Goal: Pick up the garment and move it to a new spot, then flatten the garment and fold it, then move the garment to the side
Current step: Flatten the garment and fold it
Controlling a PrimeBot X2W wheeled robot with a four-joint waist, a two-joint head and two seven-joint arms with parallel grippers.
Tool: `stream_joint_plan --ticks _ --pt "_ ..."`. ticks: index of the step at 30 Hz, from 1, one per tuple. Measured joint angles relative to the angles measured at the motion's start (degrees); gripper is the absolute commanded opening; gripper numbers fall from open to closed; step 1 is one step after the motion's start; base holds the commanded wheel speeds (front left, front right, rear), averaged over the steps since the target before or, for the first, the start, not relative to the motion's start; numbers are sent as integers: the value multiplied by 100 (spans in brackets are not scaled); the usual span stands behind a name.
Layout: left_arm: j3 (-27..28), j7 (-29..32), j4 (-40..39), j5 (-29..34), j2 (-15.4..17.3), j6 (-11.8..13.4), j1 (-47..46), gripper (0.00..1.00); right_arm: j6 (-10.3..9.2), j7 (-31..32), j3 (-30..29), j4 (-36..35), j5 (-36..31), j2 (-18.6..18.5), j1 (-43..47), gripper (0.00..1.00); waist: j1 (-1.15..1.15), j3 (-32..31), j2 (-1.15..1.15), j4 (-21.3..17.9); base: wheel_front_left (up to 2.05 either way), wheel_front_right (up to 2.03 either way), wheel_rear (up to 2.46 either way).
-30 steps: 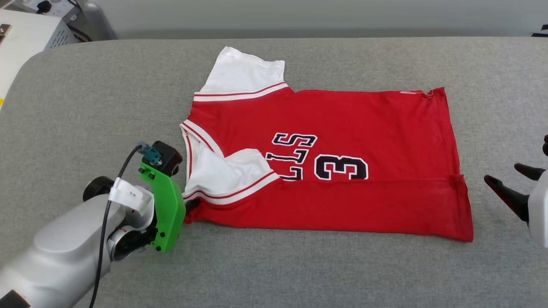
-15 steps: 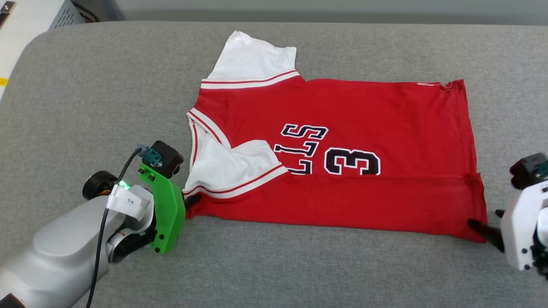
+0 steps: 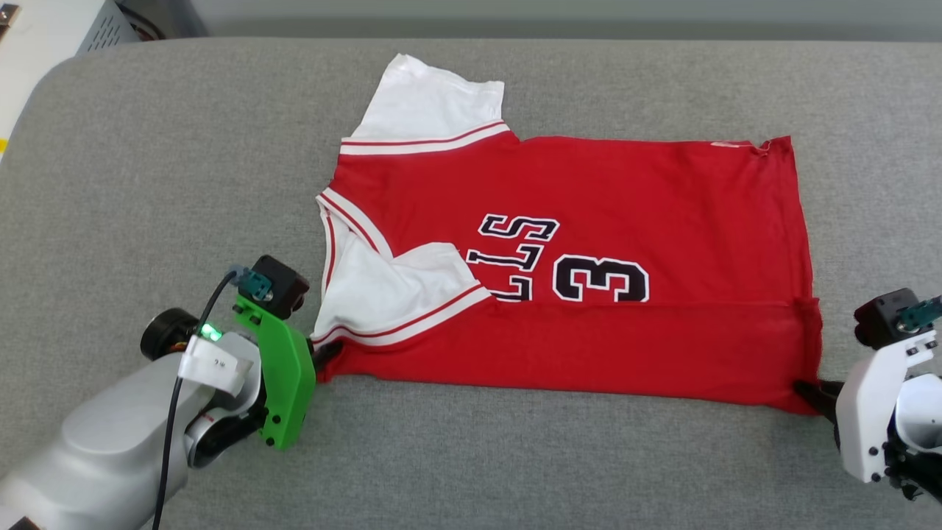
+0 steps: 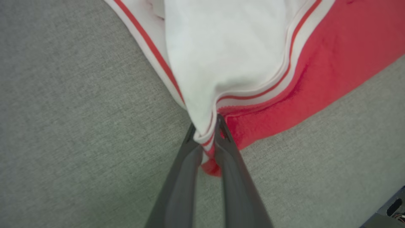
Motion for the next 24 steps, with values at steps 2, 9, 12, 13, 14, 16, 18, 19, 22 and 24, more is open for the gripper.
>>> stream_joint_plan --ticks 2,9,12,13,14,16,18,19,22,24 --pt "7 -66 12 -34 11 1 109 0 1 -177 30 -48 20 11 2 0 0 -92 0 -23 0 0 0" --pt "5 -123 -245 -105 229 73 392 0 7 -364 -189 -527 110 -209 289 0 0 -482 0 -72 0 0 0" --pt "1 -122 -525 -119 365 162 502 0 7 -370 -394 -760 123 -330 546 0 0 -653 0 -79 0 0 0" --pt "1 -121 -610 -137 405 188 540 0 7 -369 -457 -825 123 -349 631 0 0 -692 0 -79 0 0 0" --pt "-1 -97 -716 -164 456 214 592 0 7 -368 -533 -901 125 -372 738 0 0 -736 0 -77 0 0 0" --pt "-15 -88 -937 -168 563 304 695 0 8 -337 -677 -1045 127 -412 938 0 0 -806 0 -74 0 0 0" --pt "-19 -52 -1196 -232 686 402 818 0 8 -274 -862 -1177 132 -444 1150 0 0 -852 0 -71 0 0 0" --pt "-25 -47 -1313 -234 737 458 871 0 8 -223 -953 -1227 148 -454 1249 0 0 -858 0 -72 0 0 0" --pt "-37 -49 -1547 -256 806 633 1017 0 9 -78 -1166 -1315 169 -430 1484 0 0 -790 0 -80 0 0 0" --pt "-37 -57 -1567 -267 776 727 1057 0 9 3 -1239 -1268 131 -297 1497 0 0 -669 0 -88 0 0 0"
